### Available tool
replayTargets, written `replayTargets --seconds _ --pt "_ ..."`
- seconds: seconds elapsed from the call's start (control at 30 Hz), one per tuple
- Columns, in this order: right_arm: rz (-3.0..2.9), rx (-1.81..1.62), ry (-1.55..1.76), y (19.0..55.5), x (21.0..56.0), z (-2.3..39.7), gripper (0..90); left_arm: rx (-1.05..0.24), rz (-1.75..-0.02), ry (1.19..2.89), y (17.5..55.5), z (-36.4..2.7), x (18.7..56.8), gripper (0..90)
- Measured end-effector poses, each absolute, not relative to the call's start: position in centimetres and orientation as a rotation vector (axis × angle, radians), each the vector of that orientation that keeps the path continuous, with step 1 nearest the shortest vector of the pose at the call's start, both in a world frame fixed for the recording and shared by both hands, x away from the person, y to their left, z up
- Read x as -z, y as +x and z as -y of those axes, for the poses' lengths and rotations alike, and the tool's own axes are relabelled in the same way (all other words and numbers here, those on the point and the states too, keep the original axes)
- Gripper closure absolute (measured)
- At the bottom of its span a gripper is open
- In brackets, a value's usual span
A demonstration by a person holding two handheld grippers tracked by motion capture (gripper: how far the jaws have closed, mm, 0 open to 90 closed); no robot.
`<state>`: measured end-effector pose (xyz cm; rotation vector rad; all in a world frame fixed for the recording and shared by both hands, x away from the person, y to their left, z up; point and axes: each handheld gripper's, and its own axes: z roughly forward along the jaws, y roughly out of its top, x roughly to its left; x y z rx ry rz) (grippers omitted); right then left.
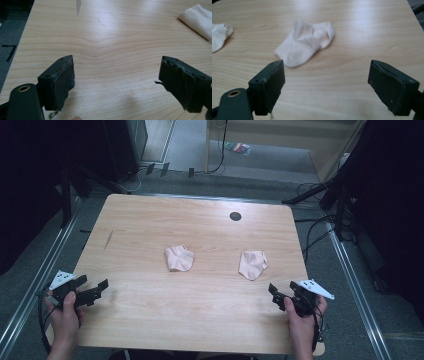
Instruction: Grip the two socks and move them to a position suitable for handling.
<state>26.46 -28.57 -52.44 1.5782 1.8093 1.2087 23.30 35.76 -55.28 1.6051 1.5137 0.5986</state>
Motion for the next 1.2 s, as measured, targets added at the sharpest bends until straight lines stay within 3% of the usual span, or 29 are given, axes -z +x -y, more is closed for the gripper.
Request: replayTargets --seconds 0.43,0.77,1.2 --pt "-1.878 -1.156 1.509 31.8 50.3 23.7 14.2 -0.592 -1.513 1.602 23.3 -35.8 55.3 14.0" --pt "-1.919 -1.071 1.574 35.6 52.5 22.2 19.1 -0.598 -1.511 1.601 23.3 -35.8 55.3 13.9" --pt "-1.939 -0.934 1.581 37.6 54.6 21.0 23.1 -0.592 -1.513 1.603 23.3 -35.9 55.3 14.0"
